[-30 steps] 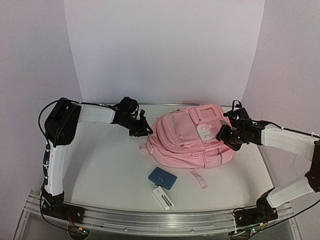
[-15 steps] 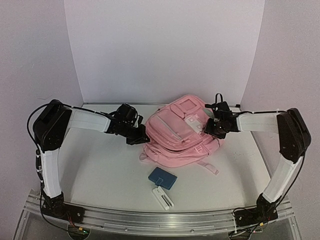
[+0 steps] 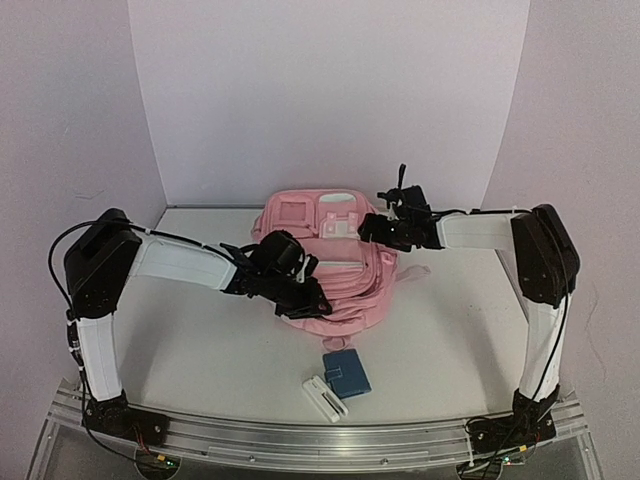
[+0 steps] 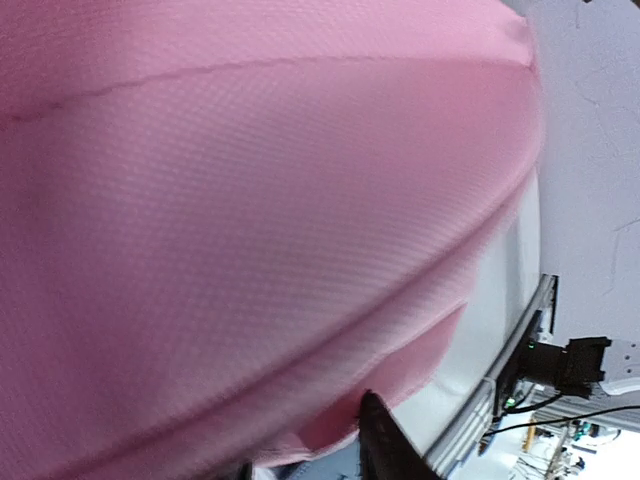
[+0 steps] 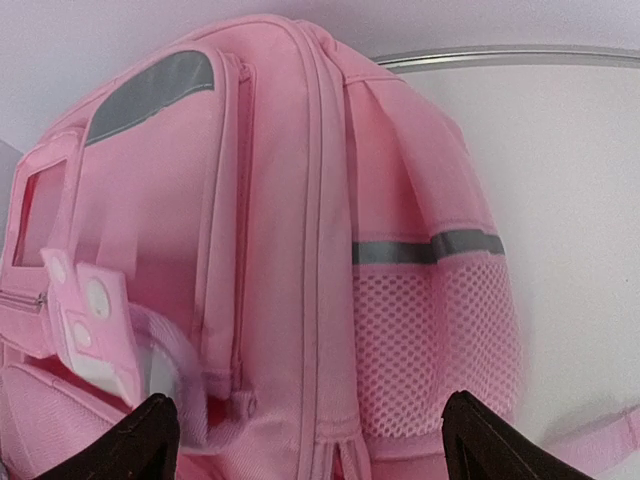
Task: Pack the student bag
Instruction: Adjust the student bag at the center of the board.
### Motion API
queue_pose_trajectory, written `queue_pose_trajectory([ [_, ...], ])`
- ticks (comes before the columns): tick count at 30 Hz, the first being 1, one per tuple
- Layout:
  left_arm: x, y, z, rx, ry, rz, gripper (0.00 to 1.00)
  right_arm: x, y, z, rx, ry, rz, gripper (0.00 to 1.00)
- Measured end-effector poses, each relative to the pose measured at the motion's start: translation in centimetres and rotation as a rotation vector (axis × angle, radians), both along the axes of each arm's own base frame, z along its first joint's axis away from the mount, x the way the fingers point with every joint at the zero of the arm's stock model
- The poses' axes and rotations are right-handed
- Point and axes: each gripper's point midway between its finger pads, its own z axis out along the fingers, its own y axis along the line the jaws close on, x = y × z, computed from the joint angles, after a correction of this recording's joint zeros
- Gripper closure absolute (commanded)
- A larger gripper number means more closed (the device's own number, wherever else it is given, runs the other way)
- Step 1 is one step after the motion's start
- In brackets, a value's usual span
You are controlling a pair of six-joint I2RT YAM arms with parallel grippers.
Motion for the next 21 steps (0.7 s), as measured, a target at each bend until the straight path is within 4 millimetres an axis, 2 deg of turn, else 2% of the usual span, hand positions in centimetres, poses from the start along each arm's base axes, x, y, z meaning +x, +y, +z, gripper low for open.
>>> queue_pose_trajectory([
  [3, -0.7, -0.2, 2.5, -0.033, -0.026, -0.016, 0.30, -2.6, 1.7, 1.0, 0.035, 0.019, 0.089, 0.02],
  [7, -0.1, 1.2, 8.1, -0.086, -0.112, 0.017, 0.20, -7.1, 2.7, 4.7, 0.085, 0.004, 0.169, 0.02],
  [10, 0.9, 3.7, 11.2, -0.110, -0.165, 0.069, 0.17, -9.3, 1.7, 7.6, 0.126, -0.022, 0.164, 0.02],
  [12, 2.1, 5.8, 11.8, -0.111, -0.179, 0.115, 0.16, -10.4, 0.5, 8.6, 0.156, -0.021, 0.130, 0.02],
  [14, 3.6, 8.8, 11.3, -0.095, -0.169, 0.182, 0.15, -11.5, -0.6, 8.2, 0.180, 0.010, 0.094, 0.06],
  [17, 5.7, 12.9, 9.2, -0.040, -0.130, 0.278, 0.14, -13.7, -2.2, 5.0, 0.197, 0.109, 0.029, 0.19],
  [21, 6.5, 15.4, 7.8, 0.004, -0.098, 0.318, 0.14, -16.9, -3.1, 0.0, 0.189, 0.258, -0.018, 0.21],
])
